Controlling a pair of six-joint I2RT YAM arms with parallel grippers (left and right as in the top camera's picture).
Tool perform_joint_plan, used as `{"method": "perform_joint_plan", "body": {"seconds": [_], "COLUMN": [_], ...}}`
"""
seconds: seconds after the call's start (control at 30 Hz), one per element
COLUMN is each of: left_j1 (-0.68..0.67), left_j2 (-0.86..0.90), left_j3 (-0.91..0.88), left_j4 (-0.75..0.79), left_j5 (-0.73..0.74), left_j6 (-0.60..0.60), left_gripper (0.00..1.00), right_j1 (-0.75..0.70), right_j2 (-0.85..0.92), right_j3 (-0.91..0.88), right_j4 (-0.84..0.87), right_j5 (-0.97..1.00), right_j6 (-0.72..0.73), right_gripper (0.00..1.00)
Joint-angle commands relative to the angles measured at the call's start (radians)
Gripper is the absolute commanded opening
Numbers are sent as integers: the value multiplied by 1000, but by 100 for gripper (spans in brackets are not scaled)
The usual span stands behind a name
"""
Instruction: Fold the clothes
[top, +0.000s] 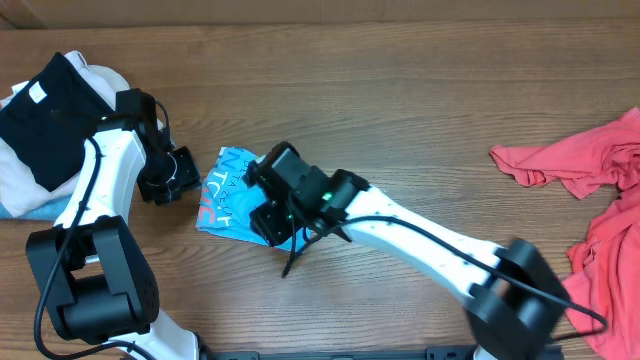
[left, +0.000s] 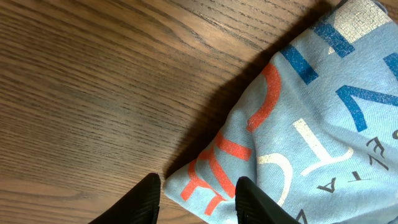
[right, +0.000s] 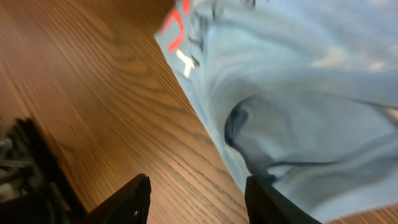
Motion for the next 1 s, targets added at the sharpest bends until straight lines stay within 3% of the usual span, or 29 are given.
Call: {"method": "perform_joint_plan", "body": {"seconds": [0.0,0.63,0.8,0.87,0.97], "left_j1": [-7,-7,-7,-7,-7], "left_j2": [-4,-4,-4,-4,-4], "left_j3": [-11,-11,-11,-11,-11], "left_j4": [3,3,3,3,3], "left_j5": [12,12,12,12,12], "left_j6": [5,5,5,5,5], "left_gripper": [43,44,43,43,44], "right_j1": [0,0,0,0,0], "right_j2": [53,116,158,163,161], "right_j3": [3,3,3,3,3], "right_j4": [16,90,93,93,93], "right_j5": [-42,3,3,3,3], "right_j6": [-29,-36,-36,-36,-36], "right_gripper": [53,49,43,38,11]}}
